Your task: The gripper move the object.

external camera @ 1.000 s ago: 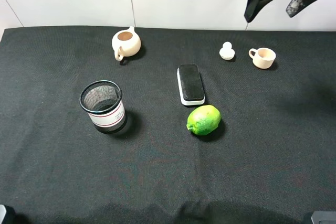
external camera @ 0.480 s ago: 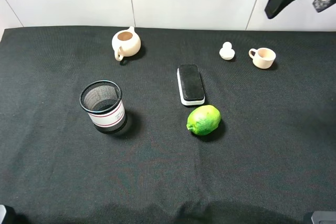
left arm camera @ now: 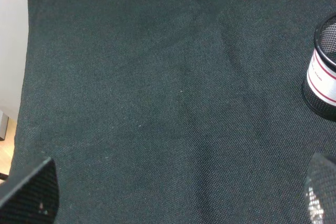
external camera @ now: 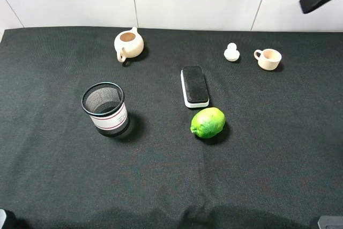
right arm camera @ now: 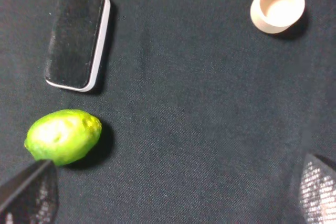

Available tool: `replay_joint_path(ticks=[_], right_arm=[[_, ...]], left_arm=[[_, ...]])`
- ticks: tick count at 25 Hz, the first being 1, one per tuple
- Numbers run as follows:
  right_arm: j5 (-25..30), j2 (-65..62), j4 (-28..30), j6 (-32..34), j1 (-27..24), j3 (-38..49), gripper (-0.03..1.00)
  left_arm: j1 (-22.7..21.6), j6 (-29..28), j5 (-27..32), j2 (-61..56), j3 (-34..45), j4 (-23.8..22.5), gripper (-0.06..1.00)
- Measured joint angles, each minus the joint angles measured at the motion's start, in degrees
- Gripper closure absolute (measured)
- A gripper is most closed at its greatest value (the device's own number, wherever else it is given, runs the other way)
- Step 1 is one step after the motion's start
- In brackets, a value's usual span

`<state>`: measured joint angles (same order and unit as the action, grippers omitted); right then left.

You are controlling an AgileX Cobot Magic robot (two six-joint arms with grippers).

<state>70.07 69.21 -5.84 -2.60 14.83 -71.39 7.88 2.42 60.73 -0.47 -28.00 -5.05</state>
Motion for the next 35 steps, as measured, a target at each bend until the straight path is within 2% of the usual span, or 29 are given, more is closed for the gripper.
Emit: replay_joint_path(ticks=[9, 18, 22, 35], right_arm=[[0.1, -12.5, 0.7, 0.0, -0.5, 8.5, 0.27], [-2.0, -28.9, 0.9, 0.0, -11.4, 22.1, 0.27], [-4.1, -38.8, 0.9, 0.0, -14.4, 27.9, 0.27], [-6.7, -65.4, 3.1, 0.0, -14.5, 36.8, 0.27]], left_arm=[[0.0, 0.0, 0.0, 0.0, 0.0, 0.0, -0.05], [0.0, 0.0, 0.0, 0.0, 0.0, 0.0, -0.05], [0.0, 0.0, 0.0, 0.0, 0.0, 0.0, -0.05], [0.0, 0.0, 0.0, 0.0, 0.0, 0.0, -0.05]])
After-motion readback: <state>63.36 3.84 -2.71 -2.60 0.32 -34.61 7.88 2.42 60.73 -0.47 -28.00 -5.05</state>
